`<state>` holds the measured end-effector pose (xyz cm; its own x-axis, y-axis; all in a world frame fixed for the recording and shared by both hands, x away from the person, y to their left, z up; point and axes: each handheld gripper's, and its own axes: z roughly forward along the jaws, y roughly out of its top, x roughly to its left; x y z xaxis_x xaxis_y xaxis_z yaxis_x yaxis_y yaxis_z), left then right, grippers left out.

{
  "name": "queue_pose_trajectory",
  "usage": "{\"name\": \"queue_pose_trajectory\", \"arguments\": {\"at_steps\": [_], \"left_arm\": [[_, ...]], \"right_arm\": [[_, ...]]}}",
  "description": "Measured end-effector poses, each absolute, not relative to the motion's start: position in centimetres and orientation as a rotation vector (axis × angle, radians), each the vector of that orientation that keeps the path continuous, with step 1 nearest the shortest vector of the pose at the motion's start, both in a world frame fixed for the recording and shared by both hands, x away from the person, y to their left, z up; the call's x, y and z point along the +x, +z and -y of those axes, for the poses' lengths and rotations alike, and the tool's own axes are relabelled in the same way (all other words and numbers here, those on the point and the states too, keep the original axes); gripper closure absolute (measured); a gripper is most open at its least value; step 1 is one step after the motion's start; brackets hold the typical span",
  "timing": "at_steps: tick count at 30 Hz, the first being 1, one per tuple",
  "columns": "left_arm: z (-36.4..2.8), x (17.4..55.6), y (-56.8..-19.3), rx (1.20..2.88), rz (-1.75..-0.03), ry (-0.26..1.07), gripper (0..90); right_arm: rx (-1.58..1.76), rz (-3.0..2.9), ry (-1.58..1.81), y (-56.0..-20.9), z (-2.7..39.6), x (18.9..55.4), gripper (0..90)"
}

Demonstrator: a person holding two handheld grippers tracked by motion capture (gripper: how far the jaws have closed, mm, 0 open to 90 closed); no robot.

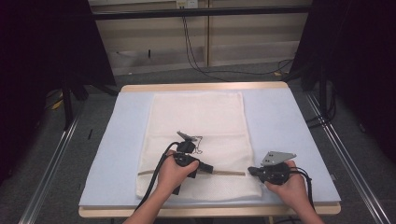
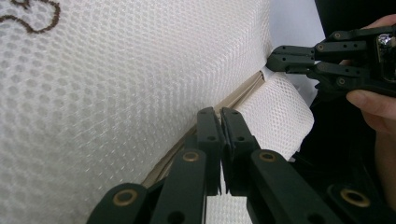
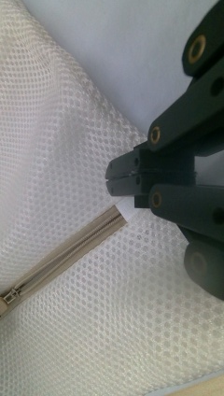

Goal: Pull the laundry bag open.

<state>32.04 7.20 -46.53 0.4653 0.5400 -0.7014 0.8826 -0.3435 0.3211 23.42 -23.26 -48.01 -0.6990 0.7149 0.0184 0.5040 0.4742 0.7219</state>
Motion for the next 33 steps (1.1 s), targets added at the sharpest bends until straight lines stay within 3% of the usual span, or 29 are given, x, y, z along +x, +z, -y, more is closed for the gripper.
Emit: {"name": "queue_pose_trajectory", "arguments": {"at_steps": [33], "left_arm": [[-9.7, 32.2, -45.9, 2.022, -1.194, -0.647, 87.5]], "right_arm": [[1.042, -2.432, 1.062, -48.1, 23.3, 23.5, 90.0]]}}
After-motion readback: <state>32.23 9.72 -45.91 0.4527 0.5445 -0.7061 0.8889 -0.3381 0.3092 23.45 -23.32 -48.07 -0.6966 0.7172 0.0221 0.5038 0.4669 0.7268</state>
